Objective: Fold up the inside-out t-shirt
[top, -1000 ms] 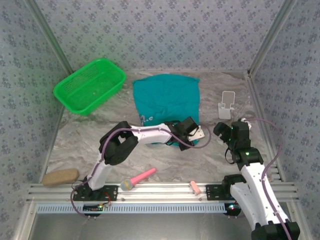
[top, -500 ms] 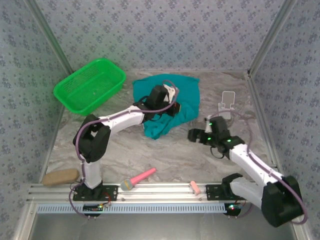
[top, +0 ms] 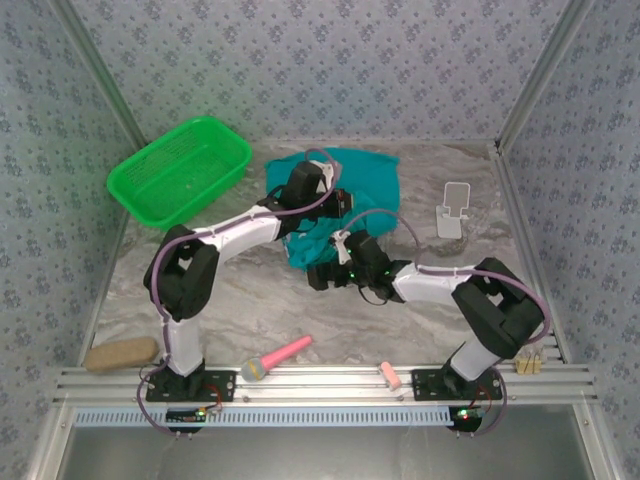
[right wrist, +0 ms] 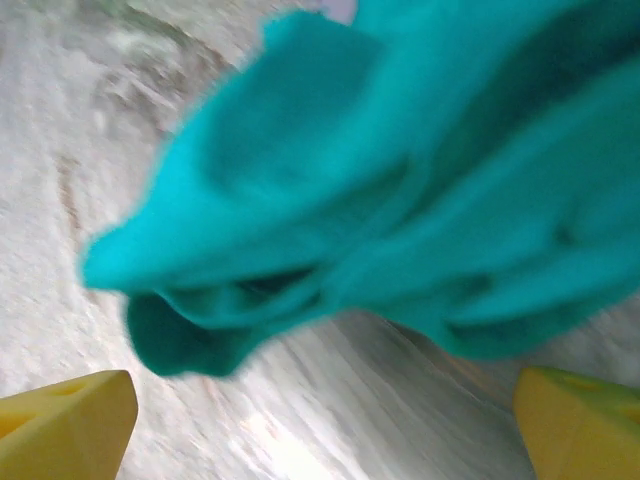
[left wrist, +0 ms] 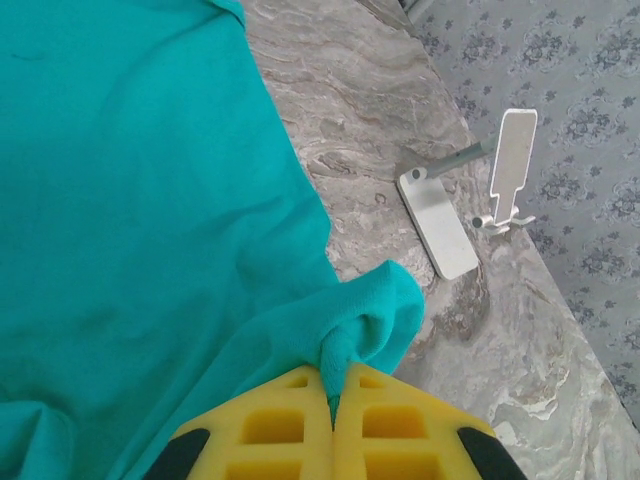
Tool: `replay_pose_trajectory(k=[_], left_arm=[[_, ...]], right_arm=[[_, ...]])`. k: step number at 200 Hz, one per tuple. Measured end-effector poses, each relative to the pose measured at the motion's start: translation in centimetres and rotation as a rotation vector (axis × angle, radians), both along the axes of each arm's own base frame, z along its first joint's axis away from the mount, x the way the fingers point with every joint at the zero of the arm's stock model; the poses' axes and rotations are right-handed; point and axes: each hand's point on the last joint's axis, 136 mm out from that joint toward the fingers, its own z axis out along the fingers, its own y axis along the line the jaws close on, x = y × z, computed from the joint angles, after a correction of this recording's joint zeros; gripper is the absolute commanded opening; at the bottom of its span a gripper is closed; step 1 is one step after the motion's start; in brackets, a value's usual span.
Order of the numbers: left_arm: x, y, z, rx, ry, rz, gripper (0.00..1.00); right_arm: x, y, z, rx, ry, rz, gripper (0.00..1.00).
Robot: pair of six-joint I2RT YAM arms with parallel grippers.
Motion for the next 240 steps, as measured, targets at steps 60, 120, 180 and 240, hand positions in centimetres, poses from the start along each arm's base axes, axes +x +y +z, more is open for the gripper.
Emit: replay_pose_trajectory(k=[60, 120, 180, 240], left_arm=[[1.0, 1.2, 0.0, -0.013, 0.016, 0.019, 0.0], [3.9, 5.5, 0.4, 0.04, 0.041, 0.133, 0.0], [3.7, 11.5, 14.2, -0.008, 0.016, 0.446, 0.0], [-5.9, 11.0, 26.1, -0.207, -0.097, 0.383, 0.0]], right_arm=[[3.6, 3.9, -1.4, 0.006, -0.03, -0.131, 0.48], [3.0, -2.7, -1.4, -0.104, -0.051, -0.233, 0.0], [2.9, -10.0, 20.6, -0.199, -0.53, -0.156, 0.0], [-1.4, -14.0, 35.5, -0.277, -0.923, -0.095, 0.0]])
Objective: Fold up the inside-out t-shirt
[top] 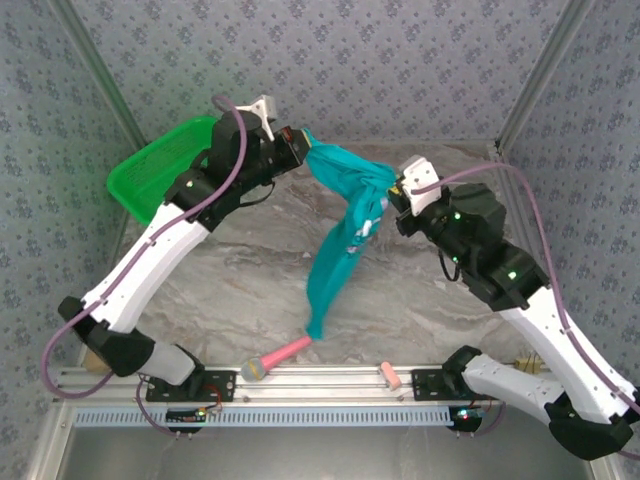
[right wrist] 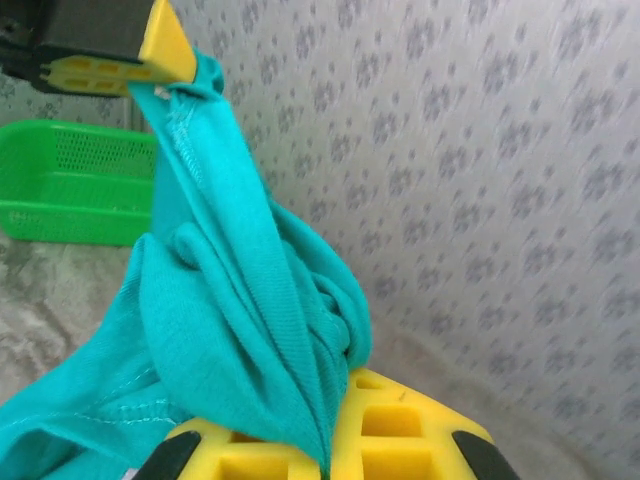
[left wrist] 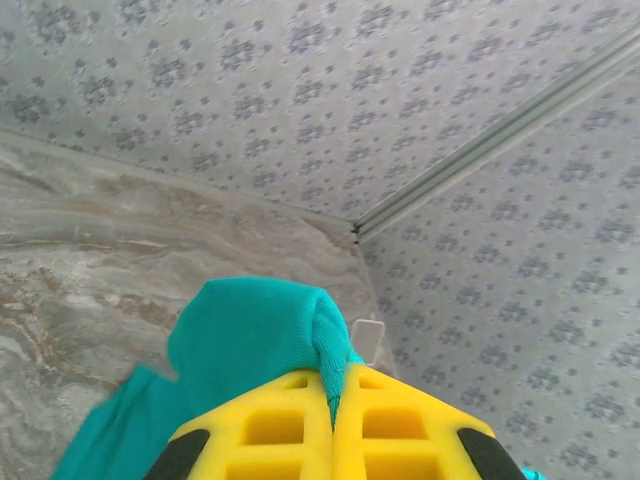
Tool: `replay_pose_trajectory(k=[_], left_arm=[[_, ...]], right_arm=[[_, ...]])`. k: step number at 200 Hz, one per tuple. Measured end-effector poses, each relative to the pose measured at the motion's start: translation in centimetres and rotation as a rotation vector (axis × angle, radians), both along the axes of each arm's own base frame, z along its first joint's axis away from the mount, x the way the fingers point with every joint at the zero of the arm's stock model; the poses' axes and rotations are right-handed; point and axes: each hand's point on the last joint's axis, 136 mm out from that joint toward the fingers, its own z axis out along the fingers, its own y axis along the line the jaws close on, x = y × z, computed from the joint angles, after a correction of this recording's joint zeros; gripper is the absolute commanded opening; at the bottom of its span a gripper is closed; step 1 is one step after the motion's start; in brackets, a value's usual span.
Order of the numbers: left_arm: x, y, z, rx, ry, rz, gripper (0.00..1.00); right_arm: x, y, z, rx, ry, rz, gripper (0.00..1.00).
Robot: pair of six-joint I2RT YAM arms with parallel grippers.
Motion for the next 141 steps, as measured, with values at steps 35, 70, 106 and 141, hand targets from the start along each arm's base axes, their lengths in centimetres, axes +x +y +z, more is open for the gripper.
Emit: replay_pose_trajectory(k=[35, 70, 106, 141], left_arm=[[-1.1, 1.6, 2.4, -0.004, -0.07, 0.05, 0.0], [0.4, 2.8, 2.8, 0.059, -0.178, 0.123, 0.0], [5.2, 2.7, 2.2, 0.157, -0.239, 0.168, 0.0], [11.4, 2.7, 4.9, 0.175, -0.26, 0.171, 0.0]], right_arm=[[1.3, 0.2, 1.3, -0.132, -0.064, 0.005, 0.0], [8.4, -0.5, -0.7, -0.223, -0.01, -0.087, 0.0], [17.3, -0.7, -2.9, -0.254, 0.05, -0.153, 0.0], [22.9, -1.3, 0.2, -0.203, -0.03, -0.188, 0.0]])
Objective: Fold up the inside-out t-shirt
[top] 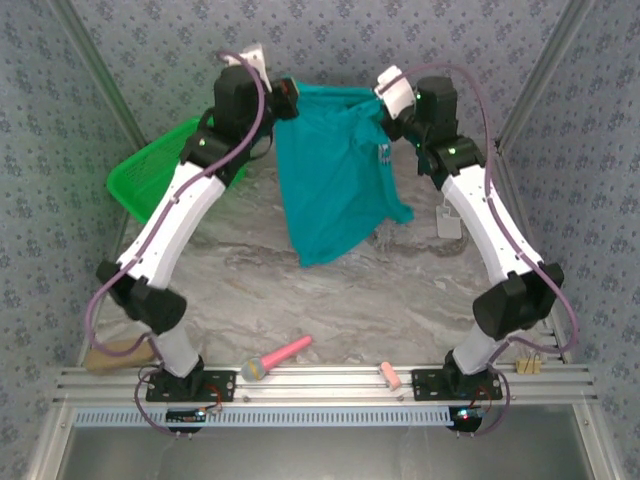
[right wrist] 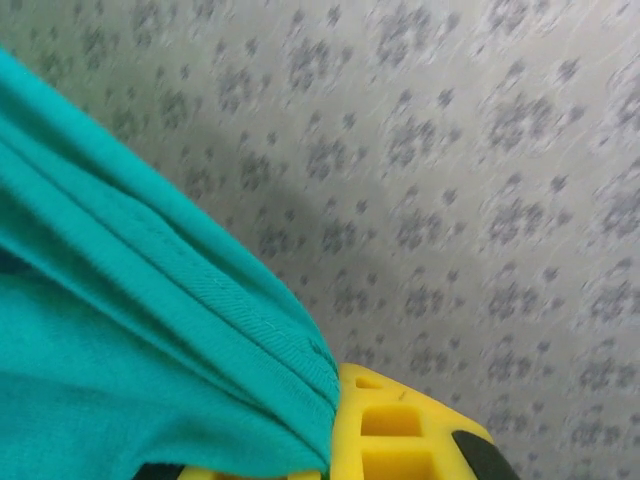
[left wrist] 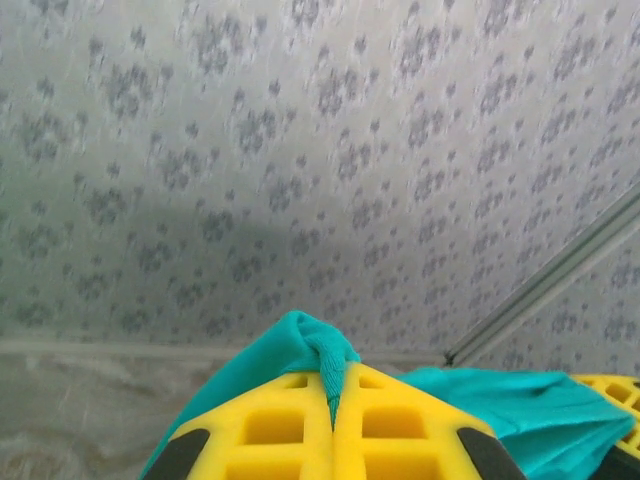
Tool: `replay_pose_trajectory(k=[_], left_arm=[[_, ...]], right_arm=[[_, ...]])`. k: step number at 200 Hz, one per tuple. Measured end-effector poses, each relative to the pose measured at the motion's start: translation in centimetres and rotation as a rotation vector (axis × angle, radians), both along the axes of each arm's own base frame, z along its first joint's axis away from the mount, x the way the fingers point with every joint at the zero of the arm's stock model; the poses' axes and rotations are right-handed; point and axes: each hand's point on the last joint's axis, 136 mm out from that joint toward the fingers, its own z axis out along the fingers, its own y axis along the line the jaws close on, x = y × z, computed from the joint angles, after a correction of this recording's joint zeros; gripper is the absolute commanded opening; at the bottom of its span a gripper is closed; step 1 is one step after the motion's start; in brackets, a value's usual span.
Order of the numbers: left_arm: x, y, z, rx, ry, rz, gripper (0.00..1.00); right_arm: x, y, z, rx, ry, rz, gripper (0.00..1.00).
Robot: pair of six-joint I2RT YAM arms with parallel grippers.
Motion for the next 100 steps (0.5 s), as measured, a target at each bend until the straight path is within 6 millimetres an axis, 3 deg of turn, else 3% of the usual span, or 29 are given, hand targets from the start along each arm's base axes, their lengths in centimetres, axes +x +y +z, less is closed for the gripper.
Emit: replay_pose_trajectory(k=[18, 39, 48, 61, 74, 82, 89, 100], left_arm=[[0.9, 0.2, 2.1, 0.001, -0.028, -0.02, 0.0], [-0.2, 0.6, 4.1, 0.014, -0.057, -0.047, 0.0], [-1.0, 0.7, 4.7, 0.025, -0.066, -0.065, 0.0], [-2.1, 0.8, 3.9, 0.055, -0.049, -0.095, 0.0], [-3.6, 1.0, 0.8, 0.088, 0.016, -0.125, 0.0], [-4.7, 1.3, -2.6, 0.102, 0.083, -0.144, 0.04], [-5.7, 1.6, -6.1, 0.104, 0.146, -0.153, 0.18], [-7.5, 2.2, -12.6, 0.093, 0.256, -0.154, 0.52]], right_arm=[[0.2, 0.2, 2.6, 0.013, -0.06, 0.011, 0.0], [-1.3, 0.7, 4.7, 0.006, -0.134, 0.03, 0.0], [-2.3, 0.8, 4.4, -0.001, -0.143, 0.036, 0.0], [-4.3, 1.2, 2.8, -0.016, -0.14, 0.051, 0.0], [-6.7, 1.7, -0.4, -0.031, -0.111, 0.071, 0.0], [-8.1, 2.1, -3.1, -0.045, -0.078, 0.087, 0.06], [-9.6, 2.7, -5.9, -0.055, -0.048, 0.105, 0.13], [-12.2, 3.9, -11.3, -0.08, 0.019, 0.13, 0.27]])
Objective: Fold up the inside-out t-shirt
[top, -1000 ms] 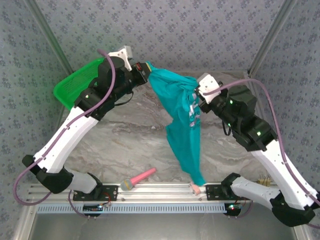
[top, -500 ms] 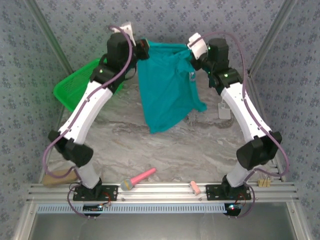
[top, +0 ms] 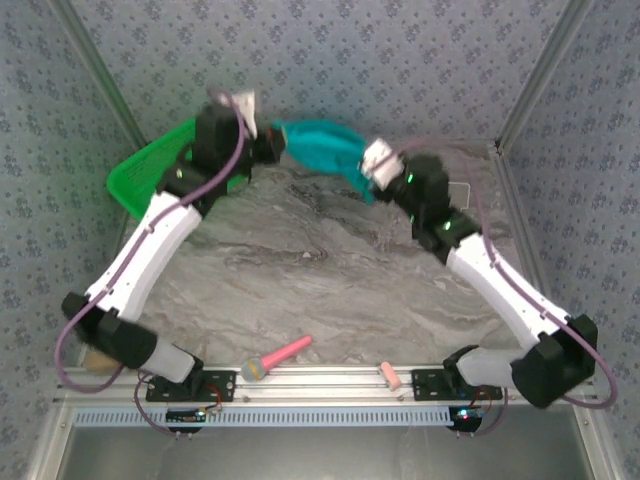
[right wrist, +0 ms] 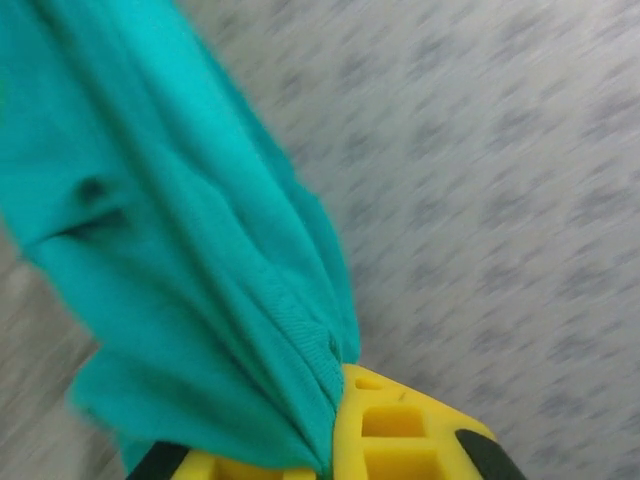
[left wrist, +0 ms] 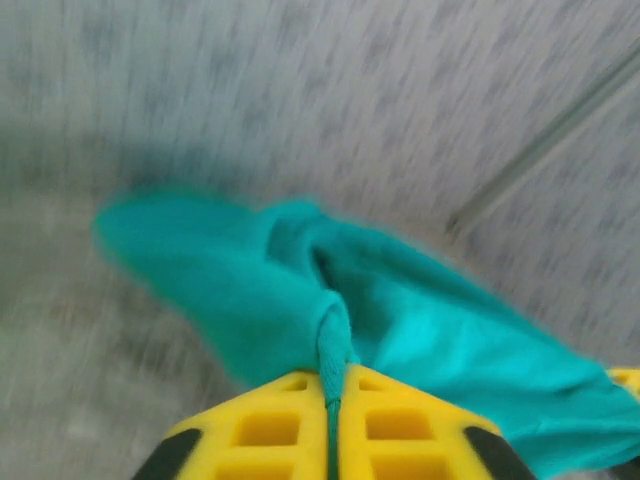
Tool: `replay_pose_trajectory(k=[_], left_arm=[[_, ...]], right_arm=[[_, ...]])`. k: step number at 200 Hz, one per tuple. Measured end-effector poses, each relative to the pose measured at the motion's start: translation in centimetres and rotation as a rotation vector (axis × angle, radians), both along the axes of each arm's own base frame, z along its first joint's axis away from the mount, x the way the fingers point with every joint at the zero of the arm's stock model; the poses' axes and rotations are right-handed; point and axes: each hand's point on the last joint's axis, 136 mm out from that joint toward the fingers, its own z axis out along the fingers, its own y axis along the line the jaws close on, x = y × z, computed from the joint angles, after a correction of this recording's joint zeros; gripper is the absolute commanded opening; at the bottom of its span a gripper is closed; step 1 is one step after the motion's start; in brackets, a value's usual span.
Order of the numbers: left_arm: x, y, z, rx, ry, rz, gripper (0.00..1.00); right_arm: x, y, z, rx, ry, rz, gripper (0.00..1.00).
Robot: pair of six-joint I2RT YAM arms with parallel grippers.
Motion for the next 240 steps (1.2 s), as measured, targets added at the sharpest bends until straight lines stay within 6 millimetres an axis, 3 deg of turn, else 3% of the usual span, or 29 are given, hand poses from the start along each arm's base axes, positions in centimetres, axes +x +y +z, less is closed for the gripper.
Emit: replay_pose_trajectory(k=[10, 24, 33, 43, 52, 66, 88, 114, 136, 149, 176, 194, 215, 233, 240], left_arm=[[-2.1, 0.8, -7.2, 0.006, 0.132, 0.011, 0.62], [-6.1, 2.2, -17.7, 0.033, 0.342, 0.041, 0.64], [-9.3, 3.3, -23.5, 0.063, 0.48, 0.065, 0.64], [-12.9, 4.6, -28.3, 0.098, 0.604, 0.086, 0.64], [-15.5, 5.6, -30.6, 0.118, 0.674, 0.094, 0.64], [-16.8, 6.1, -30.9, 0.127, 0.697, 0.093, 0.64], [-14.7, 4.8, -27.2, 0.116, 0.619, 0.06, 0.66], [-9.7, 1.6, -21.7, 0.104, 0.5, 0.006, 0.67], [-6.2, -0.6, -20.3, 0.127, 0.447, -0.029, 0.67], [-4.2, -1.6, -21.1, 0.159, 0.448, -0.045, 0.69], [-1.3, -2.8, -24.7, 0.242, 0.482, -0.065, 0.72], [-0.2, -3.1, -27.5, 0.294, 0.521, -0.073, 0.71], [0.3, -3.4, -30.1, 0.334, 0.557, -0.094, 0.66], [-0.3, -3.8, -31.6, 0.348, 0.572, -0.123, 0.62], [-1.0, -3.9, -32.2, 0.353, 0.58, -0.14, 0.61]], right_arm=[[-3.0, 1.4, -5.6, -0.022, 0.096, 0.031, 0.34], [-8.1, 3.0, -13.7, -0.071, 0.271, 0.07, 0.36], [-11.0, 3.2, -17.6, -0.096, 0.374, 0.081, 0.38], [-13.6, 2.6, -20.7, -0.107, 0.476, 0.071, 0.48], [-14.8, 1.7, -21.9, -0.083, 0.539, 0.037, 0.55], [-15.1, 0.8, -22.0, -0.025, 0.583, -0.013, 0.66], [-13.4, 0.2, -20.6, 0.086, 0.616, -0.083, 0.75], [-7.9, -0.4, -17.8, 0.306, 0.685, -0.259, 0.68], [-2.2, 0.3, -16.8, 0.462, 0.739, -0.382, 0.65], [0.1, 1.5, -17.7, 0.51, 0.77, -0.421, 0.66], [1.8, 4.2, -21.8, 0.503, 0.851, -0.515, 0.59], [2.5, 4.5, -24.2, 0.464, 0.854, -0.62, 0.43], [2.1, 3.2, -26.4, 0.42, 0.853, -0.714, 0.26], [1.0, 1.9, -28.0, 0.383, 0.871, -0.749, 0.0], [0.5, 1.5, -28.7, 0.366, 0.885, -0.755, 0.0]])
